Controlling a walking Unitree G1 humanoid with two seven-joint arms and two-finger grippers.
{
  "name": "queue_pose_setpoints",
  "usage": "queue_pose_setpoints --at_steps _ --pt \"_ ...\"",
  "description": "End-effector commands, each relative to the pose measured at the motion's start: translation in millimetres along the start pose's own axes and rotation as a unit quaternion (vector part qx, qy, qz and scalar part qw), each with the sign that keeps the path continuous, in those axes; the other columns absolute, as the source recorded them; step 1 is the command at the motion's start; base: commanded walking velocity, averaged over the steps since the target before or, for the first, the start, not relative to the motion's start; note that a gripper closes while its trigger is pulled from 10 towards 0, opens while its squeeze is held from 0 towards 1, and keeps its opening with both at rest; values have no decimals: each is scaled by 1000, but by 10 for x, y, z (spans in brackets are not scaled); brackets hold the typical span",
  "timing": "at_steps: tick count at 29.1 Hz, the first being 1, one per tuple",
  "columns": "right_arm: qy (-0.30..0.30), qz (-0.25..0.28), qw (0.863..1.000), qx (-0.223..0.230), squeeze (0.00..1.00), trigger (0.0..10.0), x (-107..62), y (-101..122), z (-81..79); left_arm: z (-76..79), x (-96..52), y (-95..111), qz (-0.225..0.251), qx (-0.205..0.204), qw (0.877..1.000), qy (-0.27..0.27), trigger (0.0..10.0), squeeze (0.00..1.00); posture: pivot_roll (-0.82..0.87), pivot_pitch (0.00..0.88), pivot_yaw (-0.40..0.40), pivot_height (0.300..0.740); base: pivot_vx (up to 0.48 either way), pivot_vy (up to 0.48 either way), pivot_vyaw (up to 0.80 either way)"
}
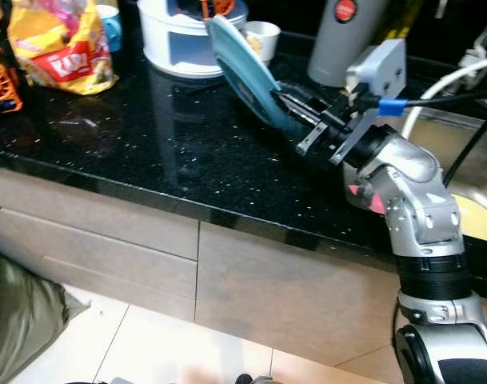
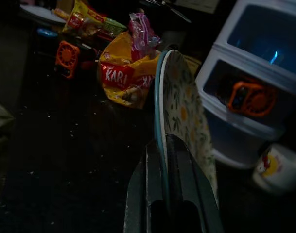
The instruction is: Kitchen organization
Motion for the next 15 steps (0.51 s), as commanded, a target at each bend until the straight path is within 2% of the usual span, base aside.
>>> queue_pose_setpoints --at_steps 1,2,3,4,6,7,9,10,12,13,14,15 --pt "-1 14 999 -43 0 0 8 127 13 -427 -177 941 177 13 983 44 10000 0 90 102 -58 740 0 0 0" --pt "-1 8 998 -62 0 0 21 115 11 -477 -229 1037 200 19 979 34 10000 0 91 103 -59 740 0 0 0" --pt "-1 8 998 -62 0 0 21 115 11 -477 -229 1037 200 19 979 34 10000 0 91 103 -59 740 0 0 0" --pt "0 7 997 -71 0 0 29 110 4 -538 -316 1185 234 33 971 16 10000 0 93 104 -60 740 0 0 0" --pt "4 10 997 -82 0 0 39 110 -9 -621 -623 1544 324 79 942 -49 10000 0 101 109 -60 740 0 0 0" --pt "4 10 997 -82 0 0 39 110 -9 -621 -623 1544 324 79 942 -49 10000 0 101 109 -60 740 0 0 0" --pt "9 9 996 -91 0 0 46 105 -18 -601 -931 1707 374 132 912 -104 10000 0 106 111 -59 740 0 0 0" --pt "9 9 996 -91 0 0 46 105 -18 -601 -931 1707 374 132 912 -104 10000 0 106 111 -59 740 0 0 0" --pt "17 -2 993 -113 0 0 51 82 -21 -558 -1347 1732 403 193 881 -157 10000 0 109 112 -59 740 0 0 0" --pt "17 -2 993 -113 0 0 51 82 -21 -558 -1347 1732 403 193 881 -157 10000 0 109 112 -59 740 0 0 0" --pt "21 -7 992 -123 0 0 52 70 -22 -528 -1543 1717 410 220 866 -181 10000 0 109 112 -59 740 0 0 0" --pt "21 -7 992 -123 0 0 52 70 -22 -528 -1543 1717 410 220 866 -181 10000 0 109 112 -59 740 0 0 0"
Point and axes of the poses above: a point about 5 cm out from each wrist's last joint towards the gripper, its own x axis pointing out of the wrist towards the gripper, its own y axis along the axis of the wrist's last joint, z = x × y, the point moved 3 cm from there along x, pointing out of the wrist towards the gripper, and after that the axes turned 11 degrees about x, right-handed, at the moved point
